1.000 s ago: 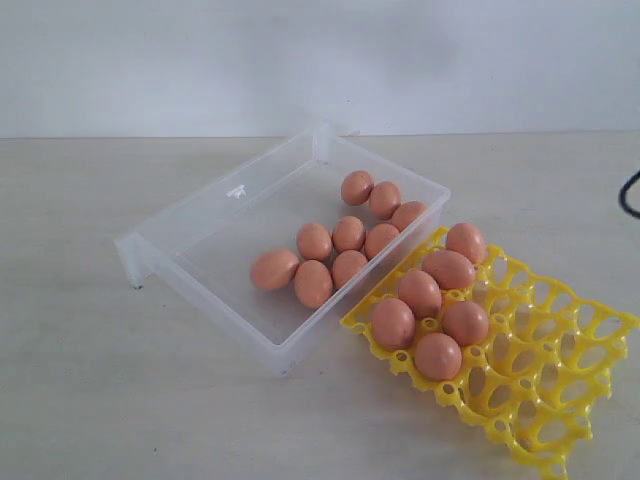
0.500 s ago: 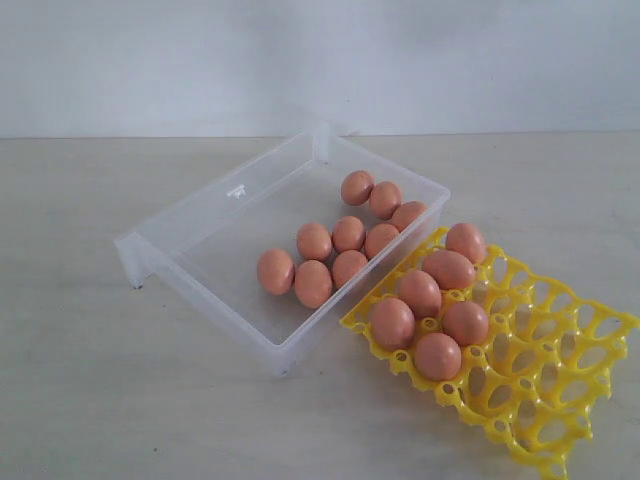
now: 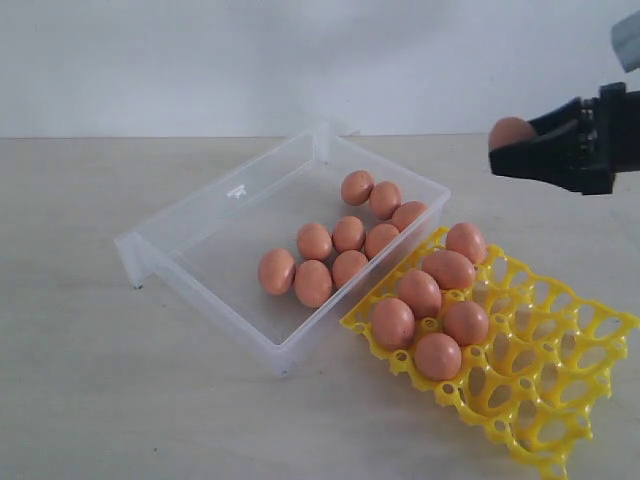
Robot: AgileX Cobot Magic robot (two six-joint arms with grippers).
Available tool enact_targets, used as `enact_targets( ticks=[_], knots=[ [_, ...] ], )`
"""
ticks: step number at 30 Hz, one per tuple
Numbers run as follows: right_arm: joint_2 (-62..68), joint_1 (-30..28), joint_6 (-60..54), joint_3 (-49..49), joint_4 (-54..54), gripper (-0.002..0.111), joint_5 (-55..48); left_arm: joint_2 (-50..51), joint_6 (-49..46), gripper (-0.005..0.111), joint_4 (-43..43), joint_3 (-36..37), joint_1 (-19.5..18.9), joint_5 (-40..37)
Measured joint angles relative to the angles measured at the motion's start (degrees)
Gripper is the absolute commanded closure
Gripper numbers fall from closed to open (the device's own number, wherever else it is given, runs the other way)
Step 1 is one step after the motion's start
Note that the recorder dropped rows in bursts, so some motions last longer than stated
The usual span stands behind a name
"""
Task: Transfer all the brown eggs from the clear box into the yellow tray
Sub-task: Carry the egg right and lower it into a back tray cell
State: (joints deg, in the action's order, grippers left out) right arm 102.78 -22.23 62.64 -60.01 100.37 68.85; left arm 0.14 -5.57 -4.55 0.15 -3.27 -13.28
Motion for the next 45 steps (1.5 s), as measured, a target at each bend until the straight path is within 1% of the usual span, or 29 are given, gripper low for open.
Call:
enact_targets(
  ticks=[2, 5, 10, 14, 19, 24, 29, 40, 45],
  knots=[
    [0.0, -3.4, -1.3, 2.0, -0.1, 0.109, -0.1, 0.0, 0.0, 0.103, 0.0, 0.0, 0.0, 0.0],
    [0.0, -5.5, -4.7, 6.3, -0.1, 0.109, -1.2, 0.0, 0.0, 0.103, 0.0, 0.0, 0.0, 0.0],
    [0.0, -4.0, -13.7, 13.6, 0.0, 0.109, -4.4, 0.0, 0.0, 0.103, 0.0, 0.0, 0.0, 0.0],
    [0.0, -2.9, -17.2, 15.3, -0.3, 0.109, -5.6, 0.0, 0.0, 0.103, 0.0, 0.0, 0.0, 0.0],
    [0.0, 0.3, -17.8, 15.3, -2.9, 0.109, -7.0, 0.0, 0.0, 0.103, 0.0, 0.0, 0.0, 0.0],
    [1.3, 4.0, -17.8, 15.3, -3.4, 0.109, -12.4, 0.0, 0.0, 0.103, 0.0, 0.0, 0.0, 0.0],
    [2.9, 4.1, -17.8, 15.3, -4.5, 0.109, -15.4, 0.0, 0.0, 0.103, 0.0, 0.0, 0.0, 0.0],
    [6.0, 4.1, -14.9, 15.3, -4.9, 0.109, -15.5, 0.0, 0.0, 0.103, 0.0, 0.0, 0.0, 0.0],
    [6.0, 4.1, -14.7, 15.3, -7.6, 0.109, -15.5, 0.0, 0.0, 0.103, 0.0, 0.0, 0.0, 0.0]
  ],
)
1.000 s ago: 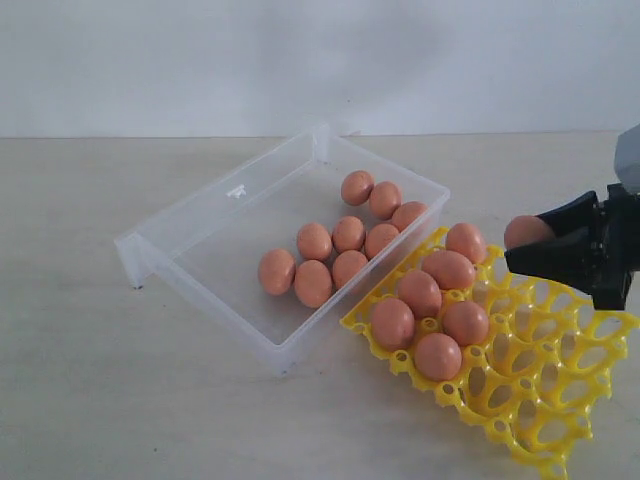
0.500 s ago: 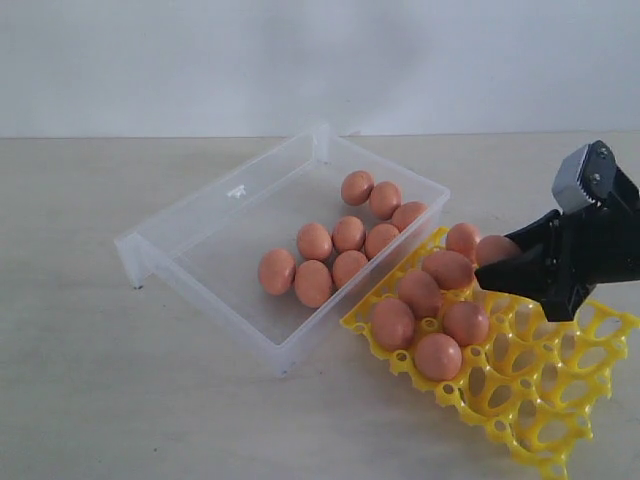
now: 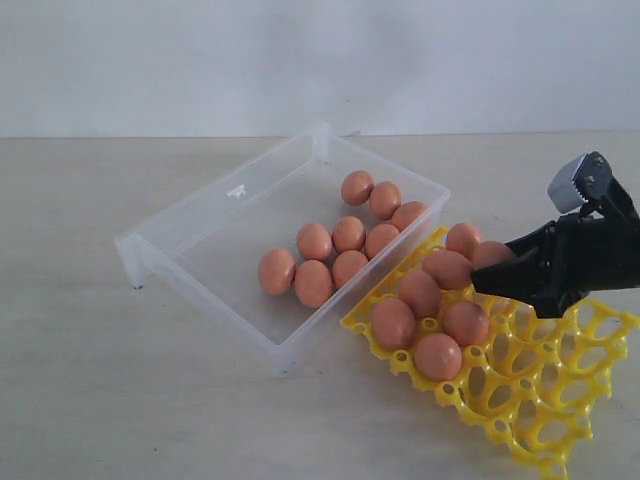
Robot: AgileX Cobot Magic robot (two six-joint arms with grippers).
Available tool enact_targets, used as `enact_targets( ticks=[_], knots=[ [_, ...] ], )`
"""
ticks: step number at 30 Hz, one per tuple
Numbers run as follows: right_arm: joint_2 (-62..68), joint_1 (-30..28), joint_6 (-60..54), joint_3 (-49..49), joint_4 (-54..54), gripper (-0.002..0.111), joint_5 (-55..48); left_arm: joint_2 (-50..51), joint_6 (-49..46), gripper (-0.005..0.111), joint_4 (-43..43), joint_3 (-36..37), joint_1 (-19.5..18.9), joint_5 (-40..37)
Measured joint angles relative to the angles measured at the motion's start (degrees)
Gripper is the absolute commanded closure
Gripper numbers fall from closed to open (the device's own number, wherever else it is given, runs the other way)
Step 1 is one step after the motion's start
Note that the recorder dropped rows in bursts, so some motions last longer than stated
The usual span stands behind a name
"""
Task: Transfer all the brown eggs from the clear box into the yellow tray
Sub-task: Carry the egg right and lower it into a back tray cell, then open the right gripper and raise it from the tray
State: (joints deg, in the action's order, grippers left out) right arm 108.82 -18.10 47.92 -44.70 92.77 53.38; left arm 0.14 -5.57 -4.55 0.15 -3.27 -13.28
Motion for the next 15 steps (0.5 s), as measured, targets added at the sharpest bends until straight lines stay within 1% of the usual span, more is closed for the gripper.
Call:
enact_targets(
  ticks=[8, 15],
  knots=[
    [0.0, 0.0, 0.1, 0.0, -2.9, 0.109, -0.1, 0.0, 0.0, 0.103, 0.0, 0.0, 0.0, 0.0],
    [0.0, 0.0, 3.5, 0.0, -0.4, 0.109, -0.6, 0.0, 0.0, 0.103, 0.0, 0.0, 0.0, 0.0]
  ],
)
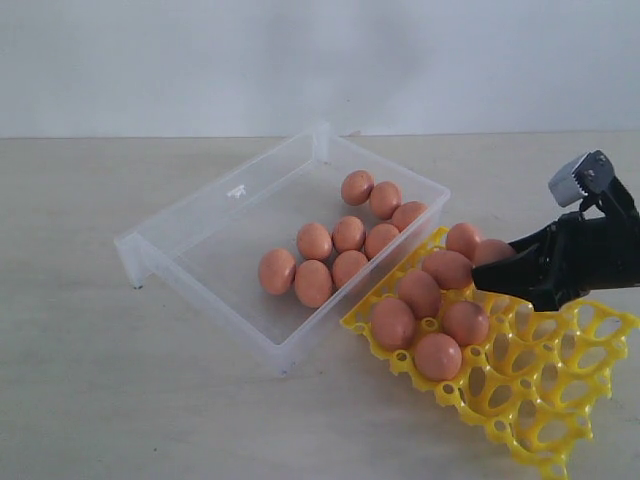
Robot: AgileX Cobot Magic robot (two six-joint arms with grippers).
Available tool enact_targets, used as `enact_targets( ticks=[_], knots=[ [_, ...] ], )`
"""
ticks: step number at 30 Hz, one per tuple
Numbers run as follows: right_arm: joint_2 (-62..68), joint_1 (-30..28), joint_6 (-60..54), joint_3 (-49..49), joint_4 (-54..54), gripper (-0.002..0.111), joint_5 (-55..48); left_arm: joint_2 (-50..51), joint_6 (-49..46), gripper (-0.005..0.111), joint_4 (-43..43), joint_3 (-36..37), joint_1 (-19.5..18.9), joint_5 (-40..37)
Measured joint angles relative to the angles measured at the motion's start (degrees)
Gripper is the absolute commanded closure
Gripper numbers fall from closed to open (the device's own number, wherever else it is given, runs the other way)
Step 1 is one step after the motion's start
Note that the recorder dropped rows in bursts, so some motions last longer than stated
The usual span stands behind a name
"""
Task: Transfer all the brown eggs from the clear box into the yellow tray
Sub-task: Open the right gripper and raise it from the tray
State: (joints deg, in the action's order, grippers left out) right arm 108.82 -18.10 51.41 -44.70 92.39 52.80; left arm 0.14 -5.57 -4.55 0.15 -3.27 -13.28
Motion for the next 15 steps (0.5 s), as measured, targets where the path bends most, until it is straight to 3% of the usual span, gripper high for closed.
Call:
enact_targets(
  ticks=[7, 15],
  knots=[
    [0.0, 0.0, 0.7, 0.0, 1.3, 0.106, -0.1, 0.0, 0.0, 0.103, 0.0, 0.0, 0.0, 0.0],
    [0.0, 0.0, 3.2, 0.0, 1.3, 0.077, 0.1, 0.0, 0.0, 0.103, 0.0, 0.0, 0.0, 0.0]
  ],
)
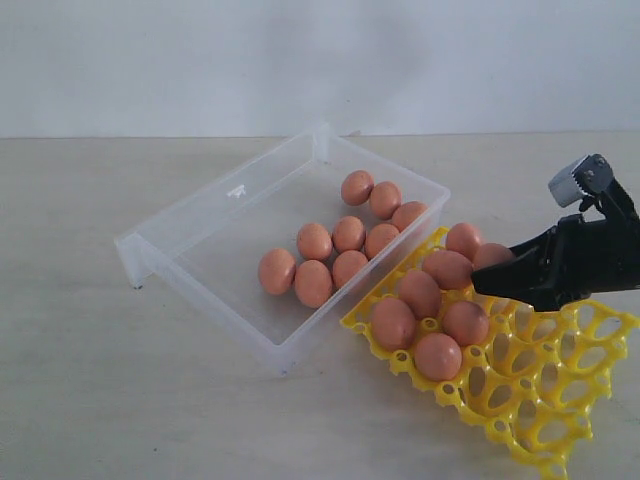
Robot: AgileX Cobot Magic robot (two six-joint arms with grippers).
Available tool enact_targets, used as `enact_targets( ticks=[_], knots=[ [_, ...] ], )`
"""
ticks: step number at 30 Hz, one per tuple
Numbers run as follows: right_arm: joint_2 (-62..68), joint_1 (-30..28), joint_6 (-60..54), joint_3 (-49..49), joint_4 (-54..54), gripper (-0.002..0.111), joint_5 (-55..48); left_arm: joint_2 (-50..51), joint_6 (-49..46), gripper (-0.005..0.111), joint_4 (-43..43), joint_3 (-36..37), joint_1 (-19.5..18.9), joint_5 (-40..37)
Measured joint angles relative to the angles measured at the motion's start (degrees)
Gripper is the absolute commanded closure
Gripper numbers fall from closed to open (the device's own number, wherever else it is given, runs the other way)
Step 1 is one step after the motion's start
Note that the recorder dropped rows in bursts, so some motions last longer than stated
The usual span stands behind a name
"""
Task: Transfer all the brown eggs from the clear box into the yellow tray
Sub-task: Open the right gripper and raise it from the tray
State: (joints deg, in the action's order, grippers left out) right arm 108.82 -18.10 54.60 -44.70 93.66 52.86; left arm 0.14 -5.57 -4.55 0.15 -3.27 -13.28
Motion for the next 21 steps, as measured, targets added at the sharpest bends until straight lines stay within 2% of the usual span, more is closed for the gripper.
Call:
enact_targets(
  ticks=[5, 21],
  knots=[
    [0.0, 0.0, 1.2, 0.0, 0.0, 0.065, 0.0, 0.0, 0.0, 0.103, 0.0, 0.0, 0.0, 0.0],
    [0.0, 0.0, 7.3, 0.0, 2.0, 0.065, 0.1, 0.0, 0.0, 0.103, 0.0, 0.0, 0.0, 0.0]
  ],
)
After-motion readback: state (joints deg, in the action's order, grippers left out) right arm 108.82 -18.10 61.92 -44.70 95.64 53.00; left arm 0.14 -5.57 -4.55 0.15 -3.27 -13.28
